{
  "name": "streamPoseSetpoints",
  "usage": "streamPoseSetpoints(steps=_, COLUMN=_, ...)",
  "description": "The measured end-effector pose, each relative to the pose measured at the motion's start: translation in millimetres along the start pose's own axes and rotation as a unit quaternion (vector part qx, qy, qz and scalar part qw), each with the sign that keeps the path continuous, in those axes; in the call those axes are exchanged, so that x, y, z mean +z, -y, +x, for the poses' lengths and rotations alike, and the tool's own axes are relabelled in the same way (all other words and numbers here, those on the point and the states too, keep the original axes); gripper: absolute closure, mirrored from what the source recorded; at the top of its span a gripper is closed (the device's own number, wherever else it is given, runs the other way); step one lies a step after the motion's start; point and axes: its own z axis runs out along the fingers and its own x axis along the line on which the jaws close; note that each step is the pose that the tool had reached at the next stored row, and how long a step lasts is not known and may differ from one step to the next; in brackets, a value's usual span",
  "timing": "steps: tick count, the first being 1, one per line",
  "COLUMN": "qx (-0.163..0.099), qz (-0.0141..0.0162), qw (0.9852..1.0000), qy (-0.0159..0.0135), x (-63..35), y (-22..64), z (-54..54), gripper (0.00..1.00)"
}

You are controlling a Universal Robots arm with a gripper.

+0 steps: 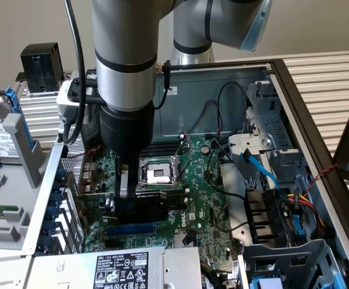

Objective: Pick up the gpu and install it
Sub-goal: 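Insert the gpu into the slot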

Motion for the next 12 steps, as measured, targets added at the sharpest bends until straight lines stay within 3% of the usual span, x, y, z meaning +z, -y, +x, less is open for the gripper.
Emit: streamPoseSetpoints(steps=12, qx=0.002, qz=0.0000, qw=1.0000, qy=0.0003, x=1.3, y=-1.8, z=-1.1, gripper=0.73)
